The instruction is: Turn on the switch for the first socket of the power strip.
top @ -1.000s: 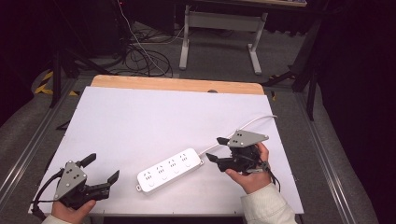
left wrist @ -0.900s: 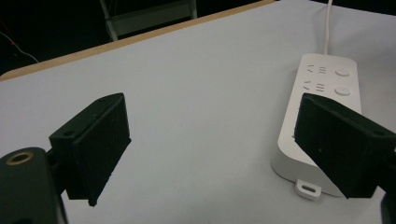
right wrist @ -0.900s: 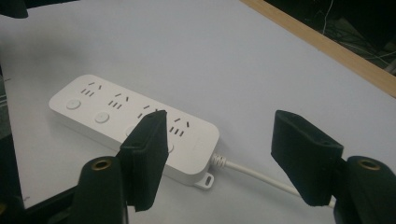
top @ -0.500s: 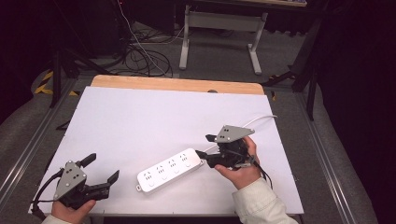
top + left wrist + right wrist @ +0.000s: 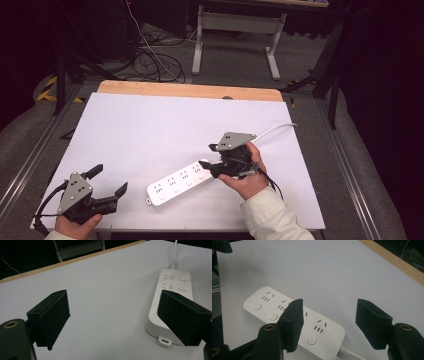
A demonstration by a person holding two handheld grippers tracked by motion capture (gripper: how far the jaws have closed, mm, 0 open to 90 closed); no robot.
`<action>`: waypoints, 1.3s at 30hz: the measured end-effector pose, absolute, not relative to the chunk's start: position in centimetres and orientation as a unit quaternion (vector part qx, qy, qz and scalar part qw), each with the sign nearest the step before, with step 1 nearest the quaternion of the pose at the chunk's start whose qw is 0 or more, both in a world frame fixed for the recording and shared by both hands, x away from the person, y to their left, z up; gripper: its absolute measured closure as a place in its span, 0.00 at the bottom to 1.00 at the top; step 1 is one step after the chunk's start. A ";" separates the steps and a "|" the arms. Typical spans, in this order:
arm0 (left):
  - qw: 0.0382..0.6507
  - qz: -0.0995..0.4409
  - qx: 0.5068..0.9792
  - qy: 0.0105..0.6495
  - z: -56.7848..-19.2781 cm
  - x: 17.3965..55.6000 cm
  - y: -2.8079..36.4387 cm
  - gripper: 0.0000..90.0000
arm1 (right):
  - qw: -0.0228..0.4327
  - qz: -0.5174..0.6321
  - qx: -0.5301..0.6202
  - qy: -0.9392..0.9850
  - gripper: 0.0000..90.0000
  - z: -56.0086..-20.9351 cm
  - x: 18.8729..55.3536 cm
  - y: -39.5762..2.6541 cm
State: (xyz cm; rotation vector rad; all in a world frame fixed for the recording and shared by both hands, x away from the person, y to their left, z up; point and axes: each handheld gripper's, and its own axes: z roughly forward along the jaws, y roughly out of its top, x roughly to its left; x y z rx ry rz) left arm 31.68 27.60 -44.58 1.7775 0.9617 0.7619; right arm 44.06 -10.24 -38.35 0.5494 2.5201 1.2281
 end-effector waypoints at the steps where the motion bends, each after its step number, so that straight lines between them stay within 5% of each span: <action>1: 0.471 0.311 0.726 0.392 -44.6 31.7 27.6 0.13 | 0.141 0.426 0.190 0.873 0.44 -38.4 44.1 -10.1; 14: 0.470 0.312 0.727 0.392 -44.6 31.7 27.6 0.13 | 0.118 0.432 0.190 0.874 0.54 -38.7 44.7 -9.5; 25: 0.469 0.314 0.727 0.391 -44.7 31.8 27.6 0.13 | 0.079 0.385 0.200 0.897 1.00 -38.9 45.6 -8.8; 39: 0.470 0.313 0.726 0.393 -44.7 31.8 27.6 0.13 | 0.054 0.312 0.198 0.928 1.00 -40.8 46.2 -7.4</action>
